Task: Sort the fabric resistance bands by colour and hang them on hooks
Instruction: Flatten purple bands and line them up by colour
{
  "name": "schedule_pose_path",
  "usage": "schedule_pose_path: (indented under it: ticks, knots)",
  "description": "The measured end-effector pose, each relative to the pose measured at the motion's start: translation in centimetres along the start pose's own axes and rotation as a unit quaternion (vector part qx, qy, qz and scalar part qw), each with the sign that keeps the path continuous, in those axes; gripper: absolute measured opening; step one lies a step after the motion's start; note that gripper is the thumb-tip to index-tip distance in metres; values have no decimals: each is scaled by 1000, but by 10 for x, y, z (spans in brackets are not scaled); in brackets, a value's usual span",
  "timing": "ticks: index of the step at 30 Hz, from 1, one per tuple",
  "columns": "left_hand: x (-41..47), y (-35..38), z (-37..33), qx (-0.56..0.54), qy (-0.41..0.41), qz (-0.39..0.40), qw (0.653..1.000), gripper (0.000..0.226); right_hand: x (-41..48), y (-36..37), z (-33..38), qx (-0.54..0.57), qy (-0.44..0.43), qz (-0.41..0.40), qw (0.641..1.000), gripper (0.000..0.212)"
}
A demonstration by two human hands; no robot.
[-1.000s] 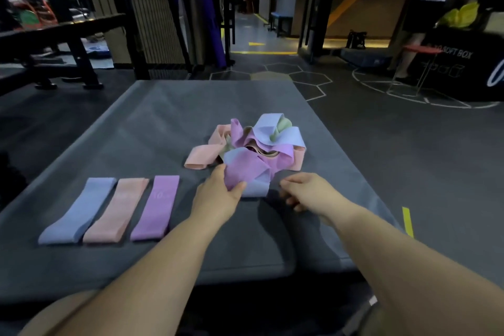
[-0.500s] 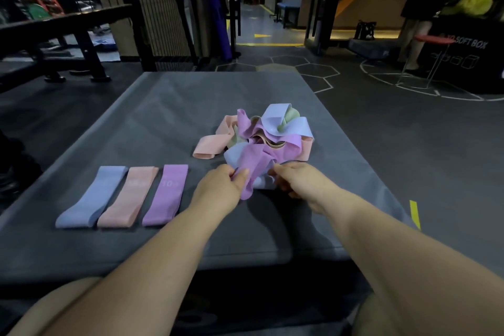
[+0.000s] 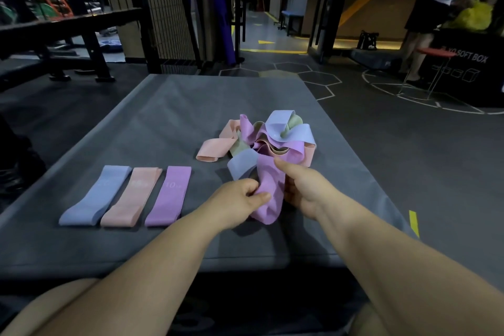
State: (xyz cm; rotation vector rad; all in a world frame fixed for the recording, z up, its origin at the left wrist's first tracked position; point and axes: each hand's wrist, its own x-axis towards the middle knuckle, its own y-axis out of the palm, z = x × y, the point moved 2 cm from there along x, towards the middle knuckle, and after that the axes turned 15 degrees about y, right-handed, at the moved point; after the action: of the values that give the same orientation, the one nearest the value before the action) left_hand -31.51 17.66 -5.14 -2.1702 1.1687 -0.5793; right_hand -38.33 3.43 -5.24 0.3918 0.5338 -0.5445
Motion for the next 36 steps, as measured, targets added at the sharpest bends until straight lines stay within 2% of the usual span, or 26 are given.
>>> schedule_pose_path:
  ticks: [7, 12, 20, 27, 36]
  knots:
    - [2, 7, 4, -44, 29, 53, 997, 39, -3, -6, 4, 102, 24, -17, 994, 31]
    - [2, 9, 1, -68, 52, 73, 994, 35, -3, -11, 5, 128, 31, -15, 991, 30]
    - [0, 12, 1, -108, 41, 72, 991, 62, -9, -22, 5, 153, 28, -35, 987, 34]
    - [-3, 18, -8, -137, 68, 86, 984, 69, -16, -32, 5, 199, 33, -42, 979, 33]
    - [-6, 25, -16, -149, 74, 98, 981, 27, -23, -41, 7, 216, 25, -43, 975, 27]
